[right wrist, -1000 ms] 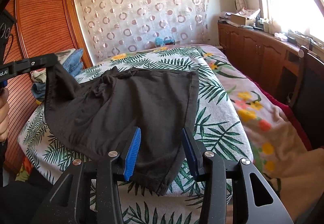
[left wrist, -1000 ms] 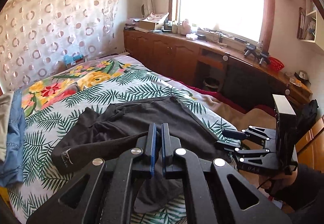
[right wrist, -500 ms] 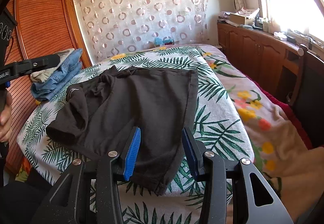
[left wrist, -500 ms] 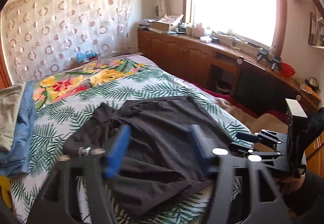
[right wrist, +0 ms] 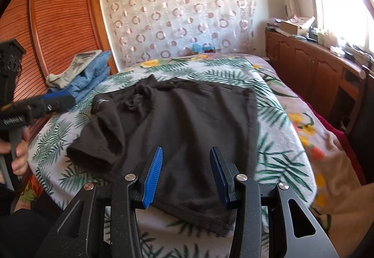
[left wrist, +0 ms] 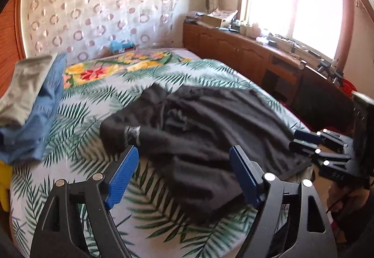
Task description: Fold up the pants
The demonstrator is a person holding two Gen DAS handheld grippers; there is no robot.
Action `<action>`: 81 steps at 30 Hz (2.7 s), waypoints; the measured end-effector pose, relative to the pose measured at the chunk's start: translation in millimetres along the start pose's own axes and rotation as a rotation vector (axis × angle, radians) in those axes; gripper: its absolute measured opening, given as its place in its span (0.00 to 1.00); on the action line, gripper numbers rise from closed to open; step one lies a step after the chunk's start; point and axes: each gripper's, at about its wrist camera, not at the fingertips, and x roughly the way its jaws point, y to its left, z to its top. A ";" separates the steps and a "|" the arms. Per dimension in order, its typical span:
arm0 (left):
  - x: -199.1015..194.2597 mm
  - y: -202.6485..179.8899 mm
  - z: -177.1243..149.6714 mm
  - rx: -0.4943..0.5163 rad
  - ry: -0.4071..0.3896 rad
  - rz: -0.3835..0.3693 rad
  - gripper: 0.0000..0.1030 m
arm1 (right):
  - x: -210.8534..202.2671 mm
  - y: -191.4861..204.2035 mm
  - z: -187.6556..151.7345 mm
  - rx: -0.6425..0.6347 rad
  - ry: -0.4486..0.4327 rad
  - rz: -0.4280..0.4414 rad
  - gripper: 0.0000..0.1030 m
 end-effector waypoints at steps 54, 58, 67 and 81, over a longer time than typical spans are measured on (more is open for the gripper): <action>11.6 2.3 -22.0 -0.040 0.036 -0.004 0.79 | -7.0 19.5 19.4 -0.099 -0.092 0.141 0.03; 13.2 -6.2 -13.0 -0.017 0.026 -0.017 0.79 | -22.4 8.2 15.3 -0.080 -0.109 0.108 0.03; 17.2 -29.1 -1.1 0.024 0.018 -0.045 0.79 | -49.4 -11.5 0.0 -0.029 -0.115 0.051 0.03; 32.9 -50.3 -4.0 0.059 0.058 -0.056 0.79 | -66.1 -21.8 -17.2 0.019 -0.023 0.033 0.04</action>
